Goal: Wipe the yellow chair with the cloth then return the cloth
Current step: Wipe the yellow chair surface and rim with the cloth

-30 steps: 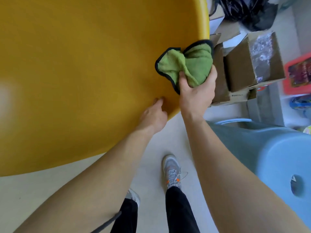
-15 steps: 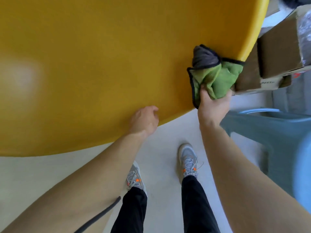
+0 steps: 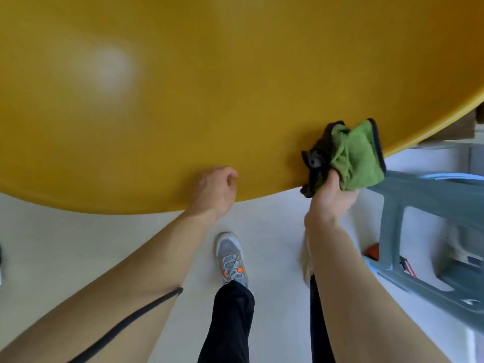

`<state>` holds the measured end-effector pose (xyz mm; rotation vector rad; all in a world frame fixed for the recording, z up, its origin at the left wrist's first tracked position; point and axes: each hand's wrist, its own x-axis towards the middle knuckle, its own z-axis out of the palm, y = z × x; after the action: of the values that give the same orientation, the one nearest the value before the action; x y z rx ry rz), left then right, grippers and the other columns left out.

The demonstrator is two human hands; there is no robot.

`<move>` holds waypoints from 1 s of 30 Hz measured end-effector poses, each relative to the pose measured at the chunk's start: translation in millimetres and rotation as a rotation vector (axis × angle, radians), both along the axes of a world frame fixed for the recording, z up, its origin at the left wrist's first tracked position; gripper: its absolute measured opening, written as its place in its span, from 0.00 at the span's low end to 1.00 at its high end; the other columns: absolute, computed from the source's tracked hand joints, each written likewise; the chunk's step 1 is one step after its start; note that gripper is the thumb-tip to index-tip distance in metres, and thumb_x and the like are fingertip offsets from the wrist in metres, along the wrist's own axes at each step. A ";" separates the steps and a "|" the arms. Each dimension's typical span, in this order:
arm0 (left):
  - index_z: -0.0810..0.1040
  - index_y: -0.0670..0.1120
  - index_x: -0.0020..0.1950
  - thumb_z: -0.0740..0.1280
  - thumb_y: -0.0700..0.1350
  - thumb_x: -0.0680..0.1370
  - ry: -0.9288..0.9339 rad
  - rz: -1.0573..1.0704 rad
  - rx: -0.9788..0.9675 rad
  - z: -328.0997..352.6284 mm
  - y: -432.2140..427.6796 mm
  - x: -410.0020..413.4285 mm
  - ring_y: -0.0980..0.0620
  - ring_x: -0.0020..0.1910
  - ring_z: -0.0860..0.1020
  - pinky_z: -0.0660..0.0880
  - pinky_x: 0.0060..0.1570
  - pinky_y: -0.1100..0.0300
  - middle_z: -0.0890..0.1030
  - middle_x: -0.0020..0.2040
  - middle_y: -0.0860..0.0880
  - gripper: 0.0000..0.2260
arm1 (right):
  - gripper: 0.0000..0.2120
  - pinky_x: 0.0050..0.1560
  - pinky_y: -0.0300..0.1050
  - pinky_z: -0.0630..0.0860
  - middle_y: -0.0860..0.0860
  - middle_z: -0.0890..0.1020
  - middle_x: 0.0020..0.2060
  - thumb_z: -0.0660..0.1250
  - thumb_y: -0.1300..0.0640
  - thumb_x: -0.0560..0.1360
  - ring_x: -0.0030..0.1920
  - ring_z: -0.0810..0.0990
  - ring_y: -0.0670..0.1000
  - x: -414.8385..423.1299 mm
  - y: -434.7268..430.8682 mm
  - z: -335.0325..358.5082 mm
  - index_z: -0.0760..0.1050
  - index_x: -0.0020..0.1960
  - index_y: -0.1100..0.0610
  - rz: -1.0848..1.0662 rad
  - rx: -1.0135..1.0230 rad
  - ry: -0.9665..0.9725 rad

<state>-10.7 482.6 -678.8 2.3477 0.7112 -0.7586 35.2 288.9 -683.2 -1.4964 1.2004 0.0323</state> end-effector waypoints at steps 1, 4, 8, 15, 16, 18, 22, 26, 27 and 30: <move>0.81 0.51 0.57 0.60 0.40 0.79 0.002 0.017 -0.002 -1.1 4.9 -4.4 0.45 0.60 0.77 0.72 0.58 0.57 0.80 0.60 0.48 0.13 | 0.18 0.46 0.50 0.80 0.51 0.82 0.50 0.68 0.52 0.73 0.47 0.83 0.55 0.2 4.5 -7.9 0.76 0.62 0.51 0.050 -0.043 0.055; 0.80 0.52 0.58 0.58 0.40 0.80 0.040 0.084 -0.035 1.2 20.2 -18.1 0.46 0.61 0.76 0.71 0.58 0.57 0.78 0.62 0.50 0.14 | 0.28 0.58 0.57 0.79 0.54 0.81 0.62 0.66 0.44 0.76 0.58 0.81 0.59 -27.0 58.8 -28.1 0.70 0.72 0.55 0.100 0.024 0.247; 0.78 0.51 0.61 0.56 0.40 0.81 0.077 0.095 -0.045 11.8 53.7 -35.8 0.46 0.62 0.75 0.72 0.60 0.54 0.76 0.65 0.51 0.15 | 0.31 0.57 0.57 0.81 0.51 0.79 0.60 0.68 0.41 0.75 0.59 0.81 0.57 -80.3 143.1 -32.2 0.67 0.73 0.53 0.139 0.246 0.322; 0.78 0.52 0.62 0.56 0.44 0.81 0.090 0.176 -0.090 43.1 90.0 -66.4 0.48 0.62 0.77 0.73 0.62 0.53 0.80 0.63 0.51 0.14 | 0.12 0.44 0.53 0.84 0.60 0.83 0.48 0.65 0.52 0.81 0.49 0.83 0.59 -98.7 172.4 20.6 0.77 0.55 0.61 0.671 0.659 0.617; 0.77 0.52 0.63 0.56 0.45 0.81 0.098 0.203 -0.119 50.3 89.1 -69.4 0.48 0.61 0.77 0.73 0.61 0.52 0.80 0.63 0.51 0.14 | 0.09 0.44 0.53 0.84 0.59 0.83 0.46 0.66 0.53 0.80 0.47 0.83 0.58 -93.7 171.0 34.3 0.78 0.53 0.59 0.795 0.644 0.640; 0.74 0.51 0.65 0.56 0.47 0.82 0.082 0.299 -0.151 67.3 88.4 -71.7 0.46 0.60 0.77 0.73 0.60 0.51 0.80 0.62 0.49 0.14 | 0.06 0.46 0.53 0.84 0.57 0.83 0.46 0.68 0.56 0.77 0.45 0.83 0.56 -80.2 166.2 63.8 0.79 0.51 0.57 1.014 0.535 0.631; 0.69 0.54 0.66 0.55 0.62 0.79 0.011 0.488 -0.217 115.0 85.5 -62.7 0.44 0.52 0.81 0.77 0.55 0.47 0.82 0.57 0.48 0.20 | 0.06 0.37 0.44 0.77 0.53 0.79 0.37 0.66 0.67 0.74 0.37 0.78 0.52 -56.4 148.7 123.5 0.76 0.44 0.57 1.438 0.222 0.436; 0.63 0.57 0.74 0.61 0.61 0.78 -0.006 0.383 -0.064 179.5 72.2 -43.8 0.43 0.60 0.75 0.74 0.53 0.50 0.73 0.63 0.49 0.25 | 0.05 0.28 0.38 0.65 0.49 0.73 0.32 0.63 0.66 0.75 0.34 0.72 0.51 -33.8 130.5 185.5 0.70 0.49 0.60 1.740 -0.037 0.309; 0.60 0.57 0.76 0.64 0.55 0.78 -0.031 0.334 -0.029 196.5 69.2 -39.0 0.42 0.64 0.71 0.74 0.56 0.48 0.67 0.67 0.48 0.27 | 0.05 0.28 0.38 0.64 0.48 0.73 0.33 0.64 0.65 0.76 0.35 0.72 0.52 -28.1 125.5 201.6 0.69 0.50 0.59 1.792 -0.093 0.291; 0.56 0.62 0.77 0.65 0.41 0.75 -0.082 0.103 -0.086 246.5 60.1 -26.9 0.43 0.68 0.61 0.73 0.61 0.48 0.58 0.73 0.52 0.35 | 0.08 0.33 0.41 0.69 0.49 0.79 0.39 0.67 0.61 0.75 0.41 0.75 0.54 -14.2 107.0 249.9 0.71 0.53 0.56 1.879 -0.203 0.231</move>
<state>-37.7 542.8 -432.4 2.2325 0.7435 -0.6318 21.1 395.9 -433.3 -2.3030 -0.4385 1.3527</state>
